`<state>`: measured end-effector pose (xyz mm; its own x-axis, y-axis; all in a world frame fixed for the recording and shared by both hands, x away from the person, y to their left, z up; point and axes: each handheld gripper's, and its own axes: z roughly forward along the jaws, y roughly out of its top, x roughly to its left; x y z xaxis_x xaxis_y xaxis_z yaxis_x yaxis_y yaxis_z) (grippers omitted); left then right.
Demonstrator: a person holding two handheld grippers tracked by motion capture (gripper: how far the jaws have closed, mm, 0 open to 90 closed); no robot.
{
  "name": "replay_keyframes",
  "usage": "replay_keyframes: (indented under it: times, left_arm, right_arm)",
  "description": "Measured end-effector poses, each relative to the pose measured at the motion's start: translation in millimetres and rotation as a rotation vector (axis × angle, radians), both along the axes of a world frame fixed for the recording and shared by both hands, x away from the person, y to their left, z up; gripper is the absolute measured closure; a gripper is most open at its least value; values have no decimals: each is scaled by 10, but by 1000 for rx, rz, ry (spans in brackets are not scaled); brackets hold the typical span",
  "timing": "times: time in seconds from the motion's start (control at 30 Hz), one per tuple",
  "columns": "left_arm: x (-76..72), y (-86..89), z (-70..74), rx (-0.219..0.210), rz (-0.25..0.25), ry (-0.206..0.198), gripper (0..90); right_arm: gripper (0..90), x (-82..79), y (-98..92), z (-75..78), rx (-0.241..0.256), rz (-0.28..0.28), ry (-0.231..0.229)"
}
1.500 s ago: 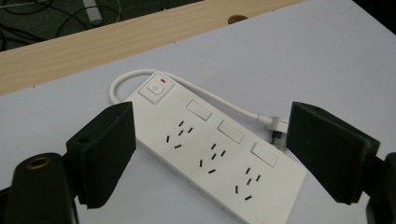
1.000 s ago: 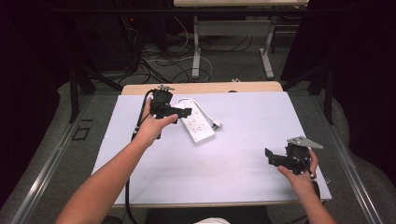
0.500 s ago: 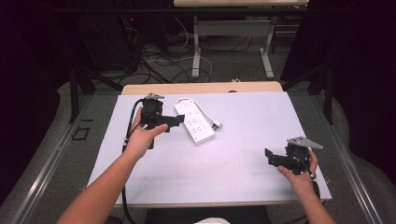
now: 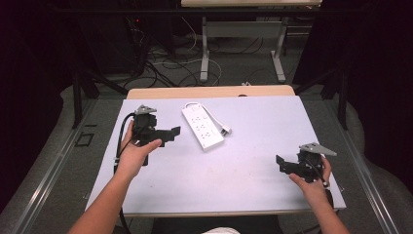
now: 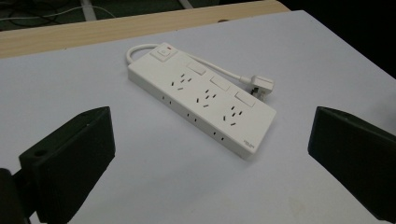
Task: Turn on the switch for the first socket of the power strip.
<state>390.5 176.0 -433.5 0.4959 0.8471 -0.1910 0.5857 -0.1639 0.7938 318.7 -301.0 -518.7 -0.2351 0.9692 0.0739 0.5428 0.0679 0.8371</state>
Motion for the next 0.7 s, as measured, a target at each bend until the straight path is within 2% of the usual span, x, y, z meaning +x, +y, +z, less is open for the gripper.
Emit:
replay_keyframes:
  times: [0.2, 0.33, 0.4, 0.7]
  left_arm:
    - [-98, 146, -38, -18, 33, -12, 6]
    - [-148, 239, -102, -36, 50, -2, 6]
    - [-169, 280, -145, -36, 58, -1, 6]
    - [-232, 440, -345, -19, 105, 6, 8]
  right_arm:
    - [66, -3, 5, 2, 4, -7, 3]
    - [66, -1, 3, 1, 0, -2, 1]
    - [66, -2, -4, 3, -11, 2, 0]
    - [66, -2, 4, -1, 4, -8, 4]
